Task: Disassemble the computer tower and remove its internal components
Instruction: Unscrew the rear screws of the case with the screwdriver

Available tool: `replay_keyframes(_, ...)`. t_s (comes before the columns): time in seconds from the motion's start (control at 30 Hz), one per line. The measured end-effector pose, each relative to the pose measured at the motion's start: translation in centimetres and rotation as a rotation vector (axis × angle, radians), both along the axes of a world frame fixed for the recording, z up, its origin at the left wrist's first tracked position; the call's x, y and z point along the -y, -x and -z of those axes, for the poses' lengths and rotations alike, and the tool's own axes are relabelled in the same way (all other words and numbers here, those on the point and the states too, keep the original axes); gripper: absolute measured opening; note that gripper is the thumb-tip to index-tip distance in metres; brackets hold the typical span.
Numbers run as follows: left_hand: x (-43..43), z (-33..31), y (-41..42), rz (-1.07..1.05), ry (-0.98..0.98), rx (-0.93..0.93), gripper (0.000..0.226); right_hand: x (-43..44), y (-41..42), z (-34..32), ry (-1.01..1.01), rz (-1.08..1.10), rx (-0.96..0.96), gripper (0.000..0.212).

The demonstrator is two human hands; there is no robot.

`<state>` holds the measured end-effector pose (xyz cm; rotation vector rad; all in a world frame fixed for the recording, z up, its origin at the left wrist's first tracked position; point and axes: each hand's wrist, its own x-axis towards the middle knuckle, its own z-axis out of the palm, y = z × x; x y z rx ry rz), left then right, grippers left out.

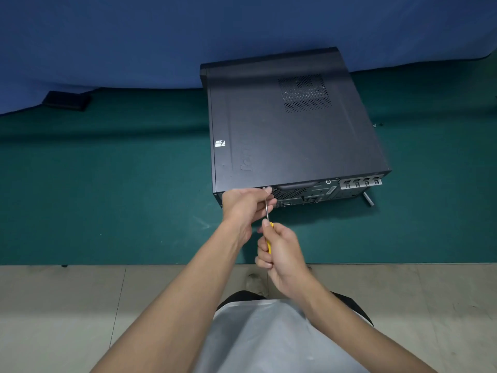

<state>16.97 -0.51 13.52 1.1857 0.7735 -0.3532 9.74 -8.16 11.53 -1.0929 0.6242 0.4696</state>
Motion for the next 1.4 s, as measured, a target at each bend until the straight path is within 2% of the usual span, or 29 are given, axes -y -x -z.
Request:
replay_keyframes(0.07,-0.3,-0.1,-0.3,-0.003,0.054,-0.025,0.028,0.9,-0.3,0.1,-0.445,0.061,-0.116,0.023)
replay_keyframes(0.17,-1.0,-0.2,-0.5,0.013,0.146,-0.087,0.038,1.7,-0.7,0.4,-0.774,0.044,-0.176,0.029)
replay_keyframes(0.27,-1.5,-0.3,-0.6,0.06,0.157,-0.112,0.037,2.1,-1.0,0.6,-0.867,0.047,-0.188,0.03)
replay_keyframes(0.33,-1.8,-0.3,-0.7,0.083,0.159,-0.116,0.036,1.8,-1.2,0.5,-0.829,0.041,-0.183,0.029)
replay_keyframes(0.43,-2.2,-0.3,-0.7,0.108,0.177,-0.138,0.036,1.2,-1.4,0.2,-0.659,0.045,-0.147,0.033)
replay_keyframes(0.57,-2.3,0.0,-0.8,0.101,0.188,-0.168,0.04,0.0,-1.4,-0.2,-0.327,0.077,-0.11,0.037)
replay_keyframes(0.63,-2.2,0.1,-0.8,0.095,0.186,-0.173,0.041,-0.6,-1.5,-0.6,0.024,-0.001,-0.034,0.034)
replay_keyframes(0.7,-2.1,0.3,-0.7,0.098,0.181,-0.17,0.042,-1.0,-1.4,-0.6,0.578,-0.197,0.105,0.031)
replay_keyframes(0.73,-2.1,0.3,-0.7,0.099,0.177,-0.169,0.042,-1.1,-1.3,-0.3,0.781,-0.277,0.157,0.03)
replay_keyframes(0.87,-1.9,0.3,-0.7,0.093,0.168,-0.166,0.04,-1.4,-0.8,0.4,1.166,-0.348,0.282,0.022)
replay_keyframes(0.93,-1.9,0.2,-0.7,0.089,0.164,-0.169,0.039,-1.1,-0.8,0.7,1.241,-0.373,0.32,0.023)
replay_keyframes(0.97,-1.9,0.1,-0.7,0.092,0.161,-0.171,0.039,-0.9,-0.9,0.7,1.207,-0.371,0.324,0.025)
replay_keyframes(1.03,-2.1,-0.1,-0.7,0.098,0.128,-0.174,0.037,-0.6,-1.2,0.7,0.946,-0.293,0.283,0.03)
replay_keyframes(1.07,-2.2,-0.1,-0.9,0.097,0.091,-0.174,0.037,-0.3,-1.3,0.8,0.698,-0.21,0.214,0.033)
replay_keyframes(1.17,-2.4,-0.3,-1.2,0.095,0.002,-0.177,0.034,0.6,-1.4,0.5,-0.295,0.07,-0.115,0.035)
replay_keyframes(1.2,-2.4,-0.4,-1.3,0.088,0.005,-0.179,0.034,0.8,-1.4,0.4,-0.494,0.087,-0.183,0.034)
replay_keyframes(1.23,-2.4,-0.4,-1.3,0.082,0.016,-0.181,0.034,0.9,-1.4,0.1,-0.595,0.08,-0.216,0.032)
replay_keyframes(1.3,-2.3,-0.4,-1.2,0.07,0.044,-0.183,0.034,1.1,-1.7,-0.2,-0.586,0.047,-0.173,0.027)
replay_keyframes(1.33,-2.2,-0.4,-1.1,0.06,0.057,-0.184,0.033,1.1,-1.9,-0.4,-0.502,0.038,-0.142,0.026)
replay_keyframes(1.37,-2.2,-0.3,-1.1,0.051,0.065,-0.184,0.033,1.0,-2.1,-0.6,-0.365,0.03,-0.103,0.026)
replay_keyframes(1.4,-2.2,-0.3,-1.0,0.047,0.069,-0.184,0.032,0.7,-2.2,-0.8,-0.131,-0.008,-0.049,0.027)
